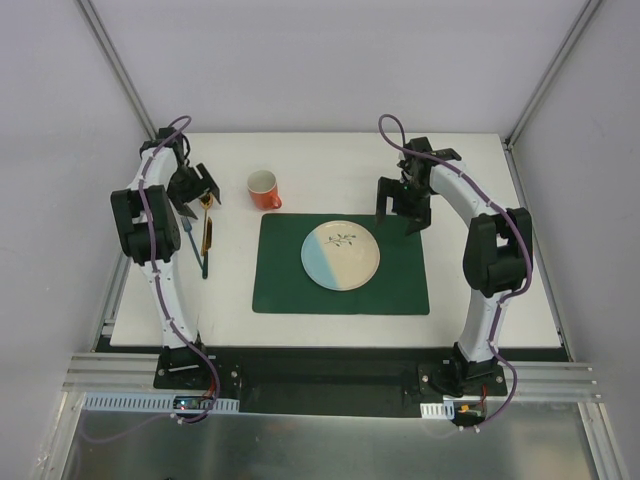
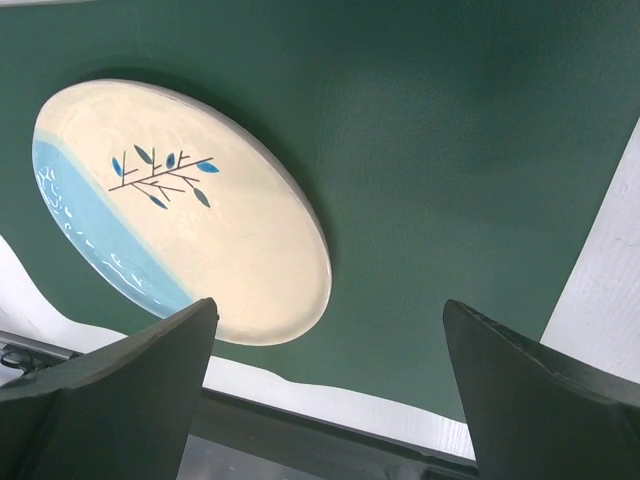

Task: Set the dinner table for one person
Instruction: Pick up the spoon from the center of the board.

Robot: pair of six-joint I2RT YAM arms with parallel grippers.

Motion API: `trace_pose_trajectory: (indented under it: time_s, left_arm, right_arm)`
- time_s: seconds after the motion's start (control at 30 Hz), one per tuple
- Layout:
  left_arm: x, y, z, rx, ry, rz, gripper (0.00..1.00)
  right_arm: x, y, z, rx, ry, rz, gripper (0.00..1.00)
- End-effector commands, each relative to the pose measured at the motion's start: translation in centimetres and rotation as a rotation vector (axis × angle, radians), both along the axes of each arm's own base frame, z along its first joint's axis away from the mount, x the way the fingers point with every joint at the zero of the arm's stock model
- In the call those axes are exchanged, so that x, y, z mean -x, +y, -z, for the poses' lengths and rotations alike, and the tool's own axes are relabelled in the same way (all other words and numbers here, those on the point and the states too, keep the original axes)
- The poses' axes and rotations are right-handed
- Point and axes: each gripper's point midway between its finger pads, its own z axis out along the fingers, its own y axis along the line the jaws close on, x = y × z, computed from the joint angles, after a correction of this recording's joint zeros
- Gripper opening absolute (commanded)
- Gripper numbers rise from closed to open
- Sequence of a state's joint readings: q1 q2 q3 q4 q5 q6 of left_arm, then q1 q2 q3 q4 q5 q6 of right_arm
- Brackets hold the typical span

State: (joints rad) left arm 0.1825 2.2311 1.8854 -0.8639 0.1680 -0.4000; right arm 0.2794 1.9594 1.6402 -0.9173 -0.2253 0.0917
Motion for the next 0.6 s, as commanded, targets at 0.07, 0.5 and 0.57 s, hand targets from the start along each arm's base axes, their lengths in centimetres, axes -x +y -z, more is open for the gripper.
trace_pose_trajectory:
  time_s: [0.07,0.5,0.57]
  left_arm:
    - [-2.0,1.0,0.2,-0.050,-0.038,0.070,0.77]
    - [-3.4,1.0,1.1,-0.041,-0.060,0.139,0.32]
    - [-3.3,1.0,1.2,-0.040,-0.055,0.139,0.19]
  right_arm:
    - [1.1,-0.3,-1.3,0.010,-0.001,-0.023,0.99]
    - [1.7,-0.5,-1.6,0.017,0.004,-0.031,0.99]
    - [1.8,-0.6,-1.7,0.018,0.004,-0.031,0.99]
